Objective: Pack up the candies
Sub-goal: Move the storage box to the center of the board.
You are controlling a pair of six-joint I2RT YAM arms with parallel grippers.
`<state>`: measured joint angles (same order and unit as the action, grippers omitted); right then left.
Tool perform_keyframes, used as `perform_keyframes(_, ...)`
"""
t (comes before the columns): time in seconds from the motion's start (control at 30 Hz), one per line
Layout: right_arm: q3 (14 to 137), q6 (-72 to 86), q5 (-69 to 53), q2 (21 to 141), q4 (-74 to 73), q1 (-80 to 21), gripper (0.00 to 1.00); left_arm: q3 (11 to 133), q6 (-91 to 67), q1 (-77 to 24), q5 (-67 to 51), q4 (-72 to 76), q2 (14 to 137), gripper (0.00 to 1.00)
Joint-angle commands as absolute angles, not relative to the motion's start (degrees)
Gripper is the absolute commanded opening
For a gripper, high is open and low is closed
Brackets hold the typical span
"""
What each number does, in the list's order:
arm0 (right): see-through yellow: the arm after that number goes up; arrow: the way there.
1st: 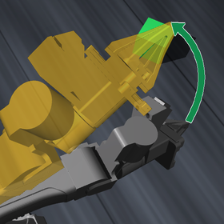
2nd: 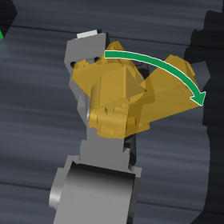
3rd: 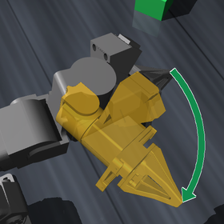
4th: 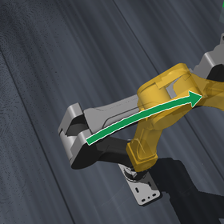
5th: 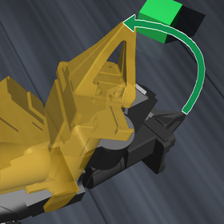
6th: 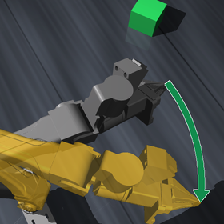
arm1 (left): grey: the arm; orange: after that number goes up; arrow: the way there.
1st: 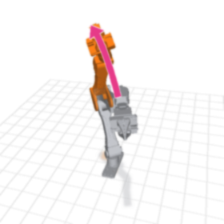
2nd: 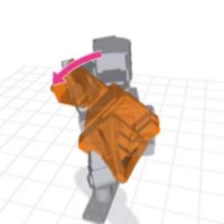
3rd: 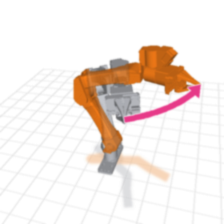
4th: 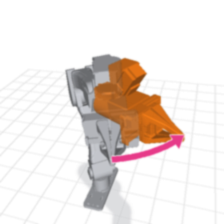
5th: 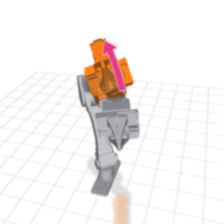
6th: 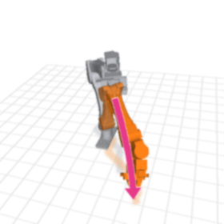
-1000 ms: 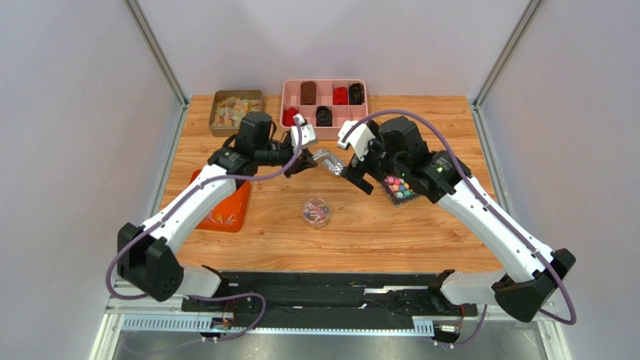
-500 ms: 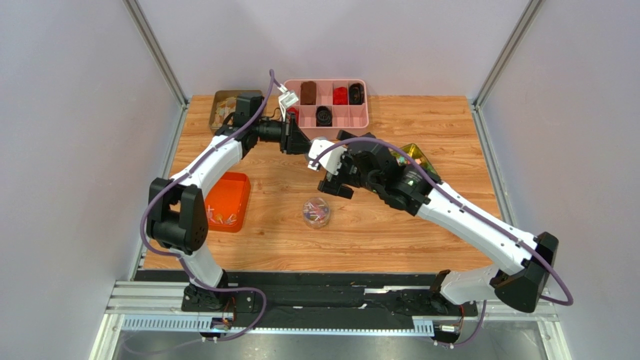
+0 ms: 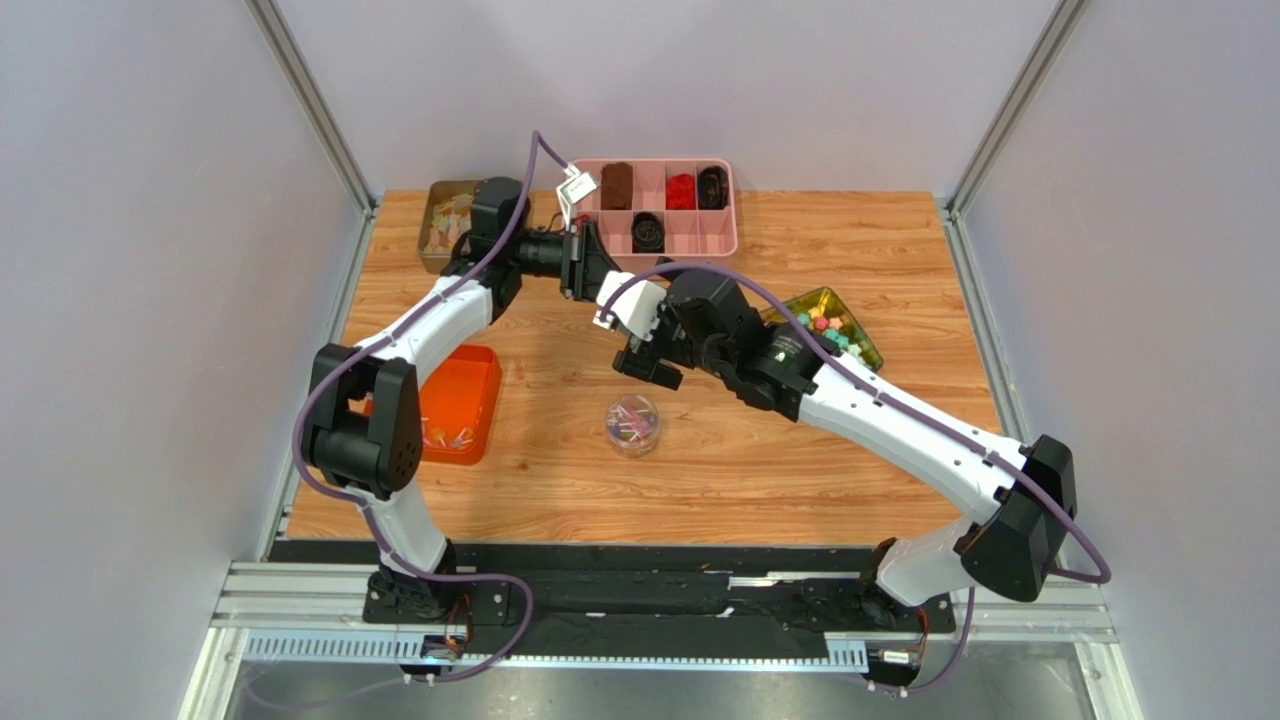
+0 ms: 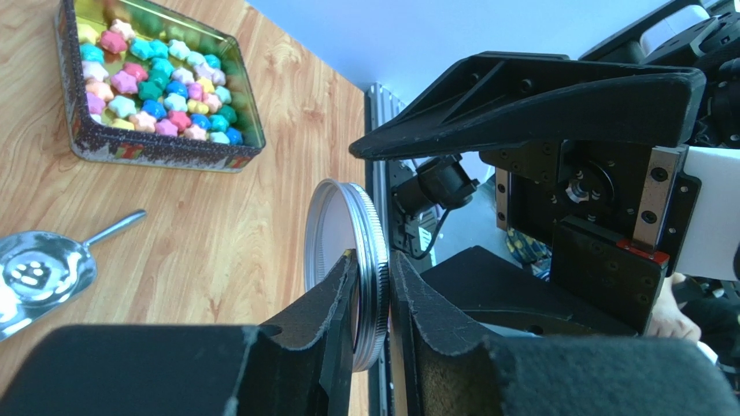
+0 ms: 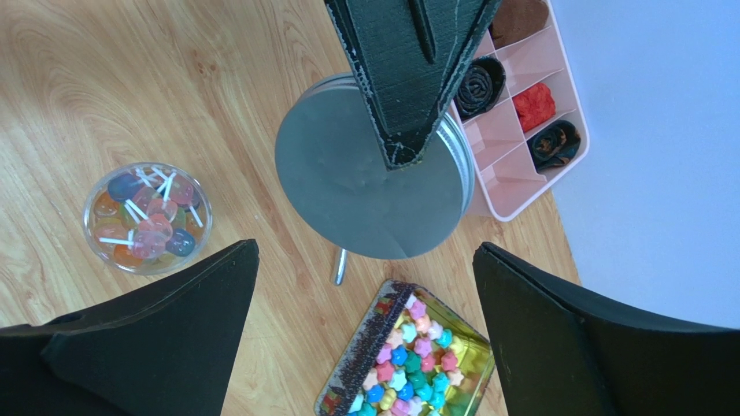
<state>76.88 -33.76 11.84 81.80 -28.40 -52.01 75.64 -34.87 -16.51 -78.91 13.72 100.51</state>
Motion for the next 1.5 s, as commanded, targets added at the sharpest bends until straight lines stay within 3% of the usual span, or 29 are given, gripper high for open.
perform_keyframes(0.0,77.26,-29.62,10.64,81.48,-23.65,-52.03,1.0,74.71,-40.25,-16.52,-81.21,21.88,99.84,0.26)
perform_keyframes(1.1,72.07,-26.54,21.36,86.31,-10.2,-53.96,0.99,72.51,-46.41,-15.73,-79.1,29.71,100.28,0.21)
perform_keyframes(1.3,72.25,-26.81,21.45,85.87,-9.49,-53.96,0.89,72.42,-46.14,-15.73,-79.1,29.71,100.28,0.21)
perform_keyframes(1.47,72.51,-27.25,20.92,86.22,-9.75,-53.96,0.69,72.25,-46.05,-15.73,-79.1,29.71,100.28,0.21)
